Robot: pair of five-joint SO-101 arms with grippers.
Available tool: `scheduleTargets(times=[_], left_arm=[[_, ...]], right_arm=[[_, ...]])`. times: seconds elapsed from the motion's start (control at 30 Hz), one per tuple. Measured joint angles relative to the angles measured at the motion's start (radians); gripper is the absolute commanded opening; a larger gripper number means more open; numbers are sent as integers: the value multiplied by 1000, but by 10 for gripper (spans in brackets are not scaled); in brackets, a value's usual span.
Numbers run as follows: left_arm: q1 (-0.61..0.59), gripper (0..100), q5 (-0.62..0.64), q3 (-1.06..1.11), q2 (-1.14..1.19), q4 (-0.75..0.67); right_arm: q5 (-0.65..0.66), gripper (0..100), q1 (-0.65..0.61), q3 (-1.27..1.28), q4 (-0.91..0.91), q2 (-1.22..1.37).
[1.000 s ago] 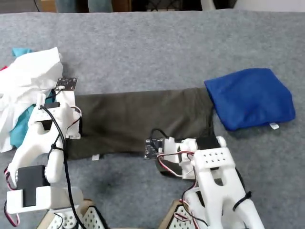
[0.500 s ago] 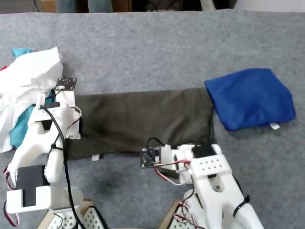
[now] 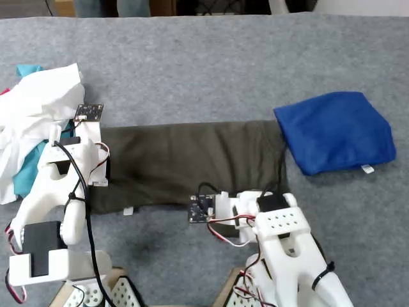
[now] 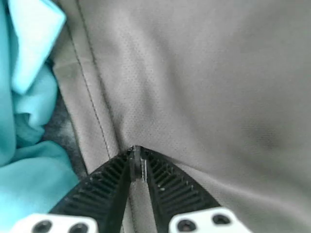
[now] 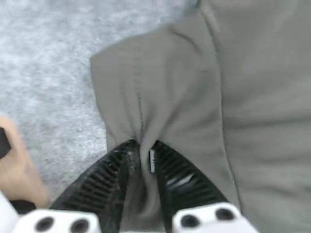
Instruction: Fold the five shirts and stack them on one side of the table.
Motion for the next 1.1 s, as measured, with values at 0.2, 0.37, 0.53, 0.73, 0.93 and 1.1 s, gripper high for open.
scheduleTargets(times=[0.2,0.37,0.53,0.73,0.93,1.1], left_arm=[[0,30,0,0,0,0],[0,30,0,0,0,0],[0,30,0,0,0,0],[0,30,0,2,0,-2],[0,30,0,8,-3,-2],[0,30,0,8,-3,-2]], right_arm=[[0,13,17,-109,115,14],[0,13,21,-290,204,37],[0,13,21,-471,224,189],[0,13,21,-706,224,450],[2,14,5,-881,224,623],[2,15,-18,-934,206,740]])
